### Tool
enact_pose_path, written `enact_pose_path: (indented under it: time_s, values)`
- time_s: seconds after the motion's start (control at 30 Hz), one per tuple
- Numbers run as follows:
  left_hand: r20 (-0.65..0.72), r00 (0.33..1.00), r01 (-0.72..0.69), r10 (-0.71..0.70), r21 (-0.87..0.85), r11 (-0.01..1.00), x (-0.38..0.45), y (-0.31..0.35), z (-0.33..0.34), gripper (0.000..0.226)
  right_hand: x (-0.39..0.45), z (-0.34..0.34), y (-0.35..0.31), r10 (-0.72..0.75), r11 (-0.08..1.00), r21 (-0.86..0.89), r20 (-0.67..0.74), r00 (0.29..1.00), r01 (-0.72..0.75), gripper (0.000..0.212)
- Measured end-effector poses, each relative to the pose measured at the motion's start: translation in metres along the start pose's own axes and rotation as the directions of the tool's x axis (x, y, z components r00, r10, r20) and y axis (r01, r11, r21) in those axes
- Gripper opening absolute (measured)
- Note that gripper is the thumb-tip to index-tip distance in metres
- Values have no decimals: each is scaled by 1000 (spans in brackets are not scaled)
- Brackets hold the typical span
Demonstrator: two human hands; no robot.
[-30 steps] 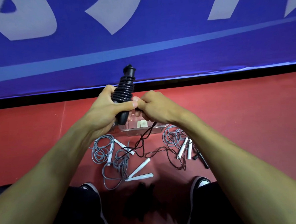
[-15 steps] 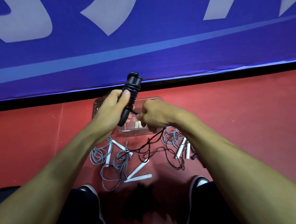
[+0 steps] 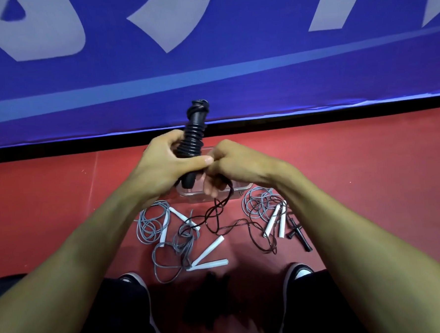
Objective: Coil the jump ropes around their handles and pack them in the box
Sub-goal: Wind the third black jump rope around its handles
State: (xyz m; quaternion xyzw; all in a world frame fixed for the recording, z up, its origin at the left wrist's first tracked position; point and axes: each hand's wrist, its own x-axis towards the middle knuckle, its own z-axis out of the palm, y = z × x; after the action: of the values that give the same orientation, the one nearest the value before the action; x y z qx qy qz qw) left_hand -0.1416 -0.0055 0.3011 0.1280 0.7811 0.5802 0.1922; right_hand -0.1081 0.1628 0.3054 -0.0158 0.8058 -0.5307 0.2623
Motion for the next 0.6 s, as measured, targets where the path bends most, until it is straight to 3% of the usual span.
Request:
enact_pose_path:
  time_s: [0.13,0.2,0.33,0.5,0.6]
  values:
    - [-42,998,-35,44,193,981,-1,-3,4,64,1,-3,6,63,923,-380,-22,998,-67,25]
    - [-53,998,-34,46,200,979,1,-3,2,63,-2,-5,9,84,891,-446,-10,996,-80,28]
    - [-97,995,-14,31,173,985,3,-5,-4,66,-7,-10,4,-26,959,-283,-36,999,15,32]
    - [-176,984,10,23,188,982,5,-5,-7,70,-7,1,-5,-162,934,-334,-72,984,129,29]
    - [-128,992,27,-10,136,990,3,-5,-3,68,-4,5,-4,-211,935,-313,-105,972,169,41]
